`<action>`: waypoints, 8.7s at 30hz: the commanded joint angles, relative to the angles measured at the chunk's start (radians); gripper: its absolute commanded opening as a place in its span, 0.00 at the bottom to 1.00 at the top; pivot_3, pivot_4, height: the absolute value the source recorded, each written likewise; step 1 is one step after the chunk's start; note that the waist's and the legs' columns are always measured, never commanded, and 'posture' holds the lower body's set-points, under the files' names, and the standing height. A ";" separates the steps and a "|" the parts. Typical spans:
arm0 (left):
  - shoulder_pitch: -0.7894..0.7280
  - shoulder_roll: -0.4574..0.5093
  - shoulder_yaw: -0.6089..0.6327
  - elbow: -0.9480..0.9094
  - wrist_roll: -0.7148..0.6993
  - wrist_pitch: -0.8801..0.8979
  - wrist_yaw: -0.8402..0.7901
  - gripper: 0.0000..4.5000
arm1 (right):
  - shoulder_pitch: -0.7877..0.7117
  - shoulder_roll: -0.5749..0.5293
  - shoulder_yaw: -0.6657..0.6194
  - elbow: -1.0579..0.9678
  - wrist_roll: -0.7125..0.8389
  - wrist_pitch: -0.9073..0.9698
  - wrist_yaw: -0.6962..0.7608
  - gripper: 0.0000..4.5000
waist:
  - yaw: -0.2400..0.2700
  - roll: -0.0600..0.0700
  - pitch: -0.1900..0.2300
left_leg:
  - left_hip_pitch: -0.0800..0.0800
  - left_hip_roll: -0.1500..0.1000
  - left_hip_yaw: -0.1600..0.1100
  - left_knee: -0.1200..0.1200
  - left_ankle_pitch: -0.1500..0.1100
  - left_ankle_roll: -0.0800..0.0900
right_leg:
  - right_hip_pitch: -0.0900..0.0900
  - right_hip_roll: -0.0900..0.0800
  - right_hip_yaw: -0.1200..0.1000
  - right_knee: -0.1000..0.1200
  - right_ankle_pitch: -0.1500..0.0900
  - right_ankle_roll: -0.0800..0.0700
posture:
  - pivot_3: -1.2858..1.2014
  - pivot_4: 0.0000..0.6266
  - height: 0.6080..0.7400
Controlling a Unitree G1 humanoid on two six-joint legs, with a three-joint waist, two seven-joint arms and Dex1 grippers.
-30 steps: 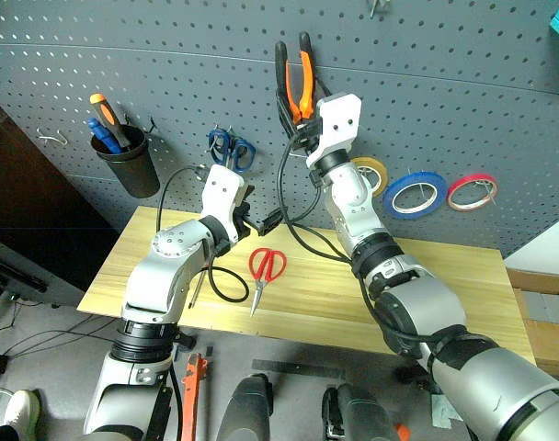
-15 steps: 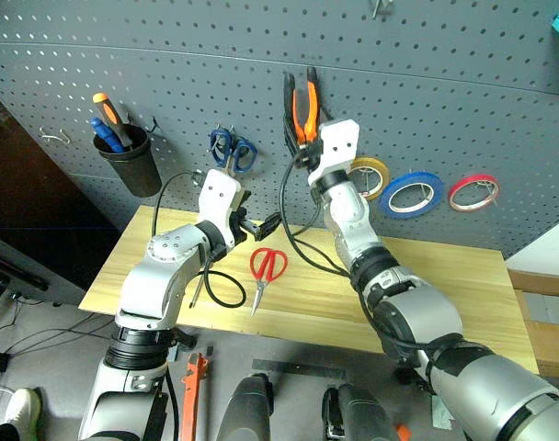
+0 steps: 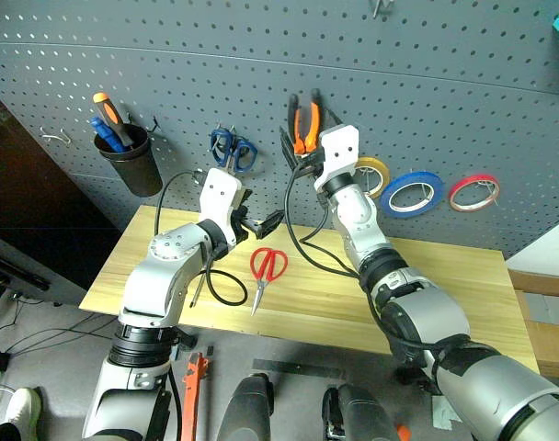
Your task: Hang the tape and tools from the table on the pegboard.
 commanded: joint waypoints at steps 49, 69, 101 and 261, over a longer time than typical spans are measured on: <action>0.199 -0.177 -0.158 0.432 0.324 -0.020 0.292 0.05 | 0.887 -0.589 0.255 -1.243 0.181 0.824 0.758 1.00 | -0.050 -0.001 0.010 | 0.001 0.000 0.001 0.004 -0.001 0.002 | 0.003 -0.001 0.001 -0.004 -0.003 0.006 | 0.54 0.36 1.00; 0.616 -0.121 -0.036 -0.256 0.400 -0.463 0.397 0.05 | 1.019 -0.279 0.033 -1.683 0.594 1.036 0.382 1.00 | -0.051 -0.002 -0.047 | 0.000 0.001 0.002 0.002 -0.003 -0.001 | 0.001 -0.001 0.001 -0.006 -0.003 0.006 | 0.55 0.09 1.00; 0.311 -0.187 0.082 0.004 0.316 -0.441 0.432 0.05 | 0.866 -0.228 0.043 -1.590 0.505 0.979 0.284 1.00 | -0.051 -0.005 -0.117 | 0.005 0.001 0.007 0.006 -0.002 0.001 | 0.004 0.002 0.006 -0.001 -0.001 0.006 | 0.55 0.08 1.00; -0.331 0.173 0.258 0.575 0.268 -0.470 0.609 0.99 | 0.514 -0.146 0.156 -1.349 0.440 1.035 0.390 1.00 | -0.028 -0.016 -0.004 | -0.016 0.000 -0.016 0.006 0.011 -0.011 | -0.005 0.000 -0.024 0.003 0.003 -0.003 | 0.58 0.23 1.00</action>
